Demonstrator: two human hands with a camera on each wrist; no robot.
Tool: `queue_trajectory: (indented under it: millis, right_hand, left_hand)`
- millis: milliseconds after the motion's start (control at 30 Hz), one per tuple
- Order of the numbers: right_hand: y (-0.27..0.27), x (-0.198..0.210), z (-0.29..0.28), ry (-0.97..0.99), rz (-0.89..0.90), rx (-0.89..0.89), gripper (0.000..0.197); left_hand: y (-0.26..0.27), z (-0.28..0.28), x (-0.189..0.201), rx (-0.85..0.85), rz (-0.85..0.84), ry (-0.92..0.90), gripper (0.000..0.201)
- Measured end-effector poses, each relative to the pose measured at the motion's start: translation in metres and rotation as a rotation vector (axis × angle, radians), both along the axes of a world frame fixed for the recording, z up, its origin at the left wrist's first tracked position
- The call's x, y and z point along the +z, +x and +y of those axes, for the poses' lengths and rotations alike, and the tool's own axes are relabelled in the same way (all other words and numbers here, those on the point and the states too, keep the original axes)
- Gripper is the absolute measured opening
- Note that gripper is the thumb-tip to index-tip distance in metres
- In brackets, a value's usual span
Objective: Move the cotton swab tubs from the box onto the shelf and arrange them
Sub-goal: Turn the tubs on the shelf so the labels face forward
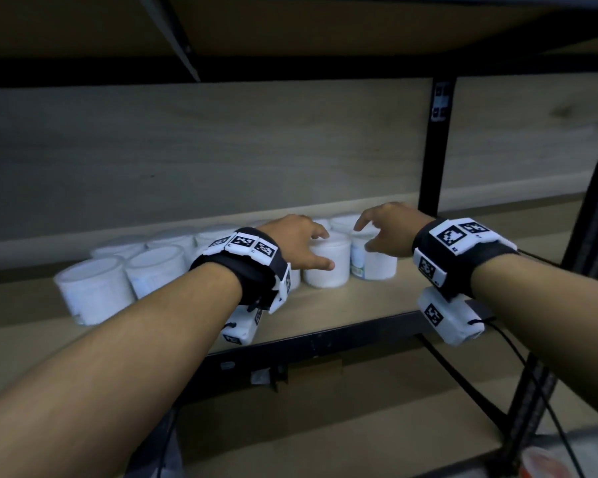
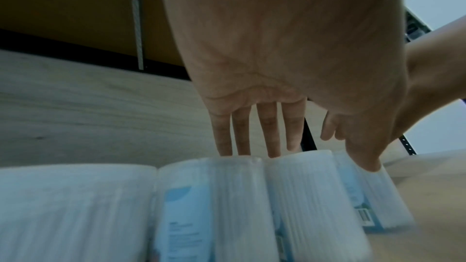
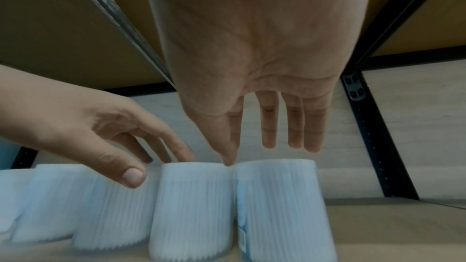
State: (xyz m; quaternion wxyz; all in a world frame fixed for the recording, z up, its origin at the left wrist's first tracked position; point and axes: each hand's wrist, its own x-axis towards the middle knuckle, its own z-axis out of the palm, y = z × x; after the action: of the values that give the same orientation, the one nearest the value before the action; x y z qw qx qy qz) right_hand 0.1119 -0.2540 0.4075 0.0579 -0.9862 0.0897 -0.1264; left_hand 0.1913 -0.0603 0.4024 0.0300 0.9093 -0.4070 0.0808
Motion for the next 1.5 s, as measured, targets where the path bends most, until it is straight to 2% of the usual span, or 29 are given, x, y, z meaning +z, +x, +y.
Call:
queue_trajectory:
  millis: [267,733,1100,1233,1500]
  right_hand:
    - [0.007,-0.020,-0.007,0.042,-0.031,-0.055,0.055]
    - [0.030,-0.032,-0.015,0.116,-0.095,-0.053,0.034]
    - [0.034,-0.027,-0.018,0.189,-0.077,-0.065,0.033]
    - [0.031,-0.028,-0.018,0.193,-0.082,-0.067,0.032]
    - [0.018,-0.026,-0.021,0.226,-0.074,-0.060,0.032]
  left_hand:
    - [0.003,-0.033,-0.011,-0.039,-0.022,0.046,0.070]
    - [0.018,-0.047,-0.019,0.007,-0.008,-0.014,0.063]
    - [0.013,-0.047,-0.008,-0.006,-0.025,0.009,0.062]
    - [0.010,-0.049,-0.006,0.007,-0.045,0.061,0.053]
    - [-0.003,-0.049,-0.003,0.000,-0.060,0.088,0.061]
